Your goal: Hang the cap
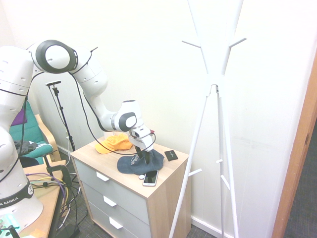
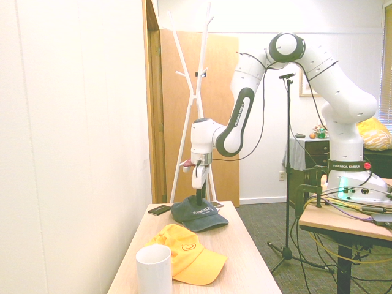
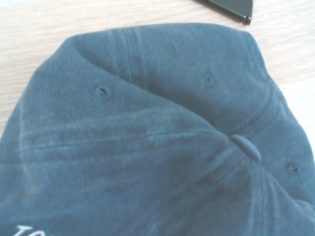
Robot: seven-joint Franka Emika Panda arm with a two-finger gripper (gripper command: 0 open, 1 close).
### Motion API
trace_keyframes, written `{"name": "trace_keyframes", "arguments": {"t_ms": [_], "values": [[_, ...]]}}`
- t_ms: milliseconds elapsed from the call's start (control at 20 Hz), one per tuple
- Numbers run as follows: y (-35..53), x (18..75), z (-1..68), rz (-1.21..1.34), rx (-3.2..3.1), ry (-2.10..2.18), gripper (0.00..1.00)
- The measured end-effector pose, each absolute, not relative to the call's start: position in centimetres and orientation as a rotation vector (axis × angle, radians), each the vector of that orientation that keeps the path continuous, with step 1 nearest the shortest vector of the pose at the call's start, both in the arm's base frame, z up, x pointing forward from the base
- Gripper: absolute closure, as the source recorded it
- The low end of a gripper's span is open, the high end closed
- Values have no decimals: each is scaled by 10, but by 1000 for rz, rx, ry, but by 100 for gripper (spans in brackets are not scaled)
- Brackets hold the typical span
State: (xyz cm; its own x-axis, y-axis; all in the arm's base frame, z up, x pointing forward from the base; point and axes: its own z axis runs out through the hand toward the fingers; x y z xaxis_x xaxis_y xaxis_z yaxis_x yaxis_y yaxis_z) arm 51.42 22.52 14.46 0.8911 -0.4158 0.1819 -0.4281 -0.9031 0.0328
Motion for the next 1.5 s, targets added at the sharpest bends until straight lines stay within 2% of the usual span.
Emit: {"name": "trace_keyframes", "arguments": {"t_ms": [1250,1500], "values": [[229,512,143,265,2972,-668,100],[249,511,199,289,2948,-644,100]]}}
